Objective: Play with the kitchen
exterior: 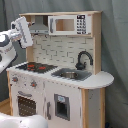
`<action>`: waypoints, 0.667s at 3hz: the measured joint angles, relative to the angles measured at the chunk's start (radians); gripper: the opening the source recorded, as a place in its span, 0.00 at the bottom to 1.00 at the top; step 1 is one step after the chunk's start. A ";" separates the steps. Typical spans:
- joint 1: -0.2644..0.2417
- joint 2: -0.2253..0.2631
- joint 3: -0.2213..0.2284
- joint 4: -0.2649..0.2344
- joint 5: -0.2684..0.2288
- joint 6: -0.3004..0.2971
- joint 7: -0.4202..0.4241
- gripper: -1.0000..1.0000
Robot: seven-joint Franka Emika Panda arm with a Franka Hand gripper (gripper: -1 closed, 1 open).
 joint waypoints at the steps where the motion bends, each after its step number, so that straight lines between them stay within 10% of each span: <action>1: -0.040 0.016 0.000 0.049 0.008 -0.014 0.000 0.00; 2: -0.102 0.042 0.000 0.121 0.021 -0.031 0.000 0.00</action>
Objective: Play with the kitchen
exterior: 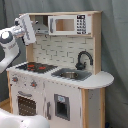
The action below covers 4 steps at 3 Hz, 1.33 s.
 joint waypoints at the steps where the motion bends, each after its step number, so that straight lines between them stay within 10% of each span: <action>1: -0.080 0.035 0.002 0.046 0.017 -0.004 0.000 0.00; 2: -0.124 0.069 0.015 0.041 0.027 -0.086 -0.003 0.00; 4: -0.057 0.073 -0.035 -0.078 0.025 -0.191 -0.003 0.00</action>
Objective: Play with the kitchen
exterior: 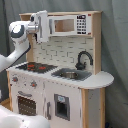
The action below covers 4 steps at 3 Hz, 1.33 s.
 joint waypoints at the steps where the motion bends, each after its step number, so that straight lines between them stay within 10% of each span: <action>1: 0.061 -0.004 -0.008 -0.080 -0.006 0.001 0.001 0.00; 4: 0.248 -0.041 -0.080 -0.325 -0.021 0.063 -0.001 0.00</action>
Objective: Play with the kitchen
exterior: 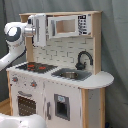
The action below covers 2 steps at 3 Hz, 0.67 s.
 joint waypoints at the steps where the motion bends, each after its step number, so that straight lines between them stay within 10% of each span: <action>1: 0.021 0.000 -0.012 -0.065 -0.001 0.088 0.000 0.00; 2: 0.025 0.000 -0.021 -0.115 -0.001 0.180 -0.001 0.00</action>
